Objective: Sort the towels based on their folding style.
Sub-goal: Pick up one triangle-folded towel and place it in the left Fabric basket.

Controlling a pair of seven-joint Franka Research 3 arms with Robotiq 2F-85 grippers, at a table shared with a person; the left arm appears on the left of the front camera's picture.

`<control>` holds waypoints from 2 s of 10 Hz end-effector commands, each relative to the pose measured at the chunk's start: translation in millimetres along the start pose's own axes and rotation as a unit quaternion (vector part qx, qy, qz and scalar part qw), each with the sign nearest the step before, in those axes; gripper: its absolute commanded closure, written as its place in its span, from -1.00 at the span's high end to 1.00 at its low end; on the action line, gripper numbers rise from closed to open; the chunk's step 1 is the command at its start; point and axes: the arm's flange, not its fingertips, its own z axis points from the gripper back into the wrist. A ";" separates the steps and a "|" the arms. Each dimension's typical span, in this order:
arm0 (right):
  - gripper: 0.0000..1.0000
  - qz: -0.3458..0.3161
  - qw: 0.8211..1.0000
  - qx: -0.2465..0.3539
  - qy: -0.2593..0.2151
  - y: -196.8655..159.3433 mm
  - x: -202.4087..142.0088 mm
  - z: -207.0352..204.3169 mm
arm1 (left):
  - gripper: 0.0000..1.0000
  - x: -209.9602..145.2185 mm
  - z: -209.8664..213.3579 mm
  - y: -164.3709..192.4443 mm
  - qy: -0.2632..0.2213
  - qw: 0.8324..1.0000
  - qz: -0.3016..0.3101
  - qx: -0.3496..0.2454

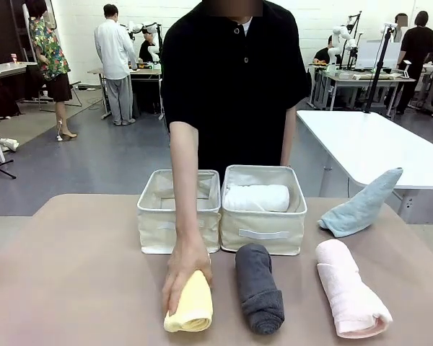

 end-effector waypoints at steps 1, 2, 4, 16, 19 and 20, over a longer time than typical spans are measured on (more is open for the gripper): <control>1.00 0.008 1.000 0.009 -0.012 0.5 0.9 -0.8 | -0.96 16.0 -6.9 0.5 -0.002 1.000 0.012 0.013; 1.00 0.008 1.000 0.009 -0.012 0.5 0.9 -0.8 | -0.96 17.6 -6.8 -0.2 -0.006 1.000 0.016 0.015; 1.00 0.008 1.000 0.009 -0.012 0.5 0.9 -0.8 | -0.96 18.6 -8.6 0.4 -0.010 1.000 0.016 0.012; 1.00 0.008 1.000 0.009 -0.012 0.5 0.9 -0.8 | -0.96 258.7 21.2 21.1 -0.053 0.988 -0.144 0.032; 1.00 0.008 1.000 0.009 -0.012 0.5 0.9 -0.8 | -0.96 258.7 21.2 21.1 -0.053 0.988 -0.144 0.032; 1.00 0.008 1.000 0.009 -0.012 0.5 0.9 -0.8 | -0.96 258.7 21.2 21.1 -0.053 0.988 -0.144 0.032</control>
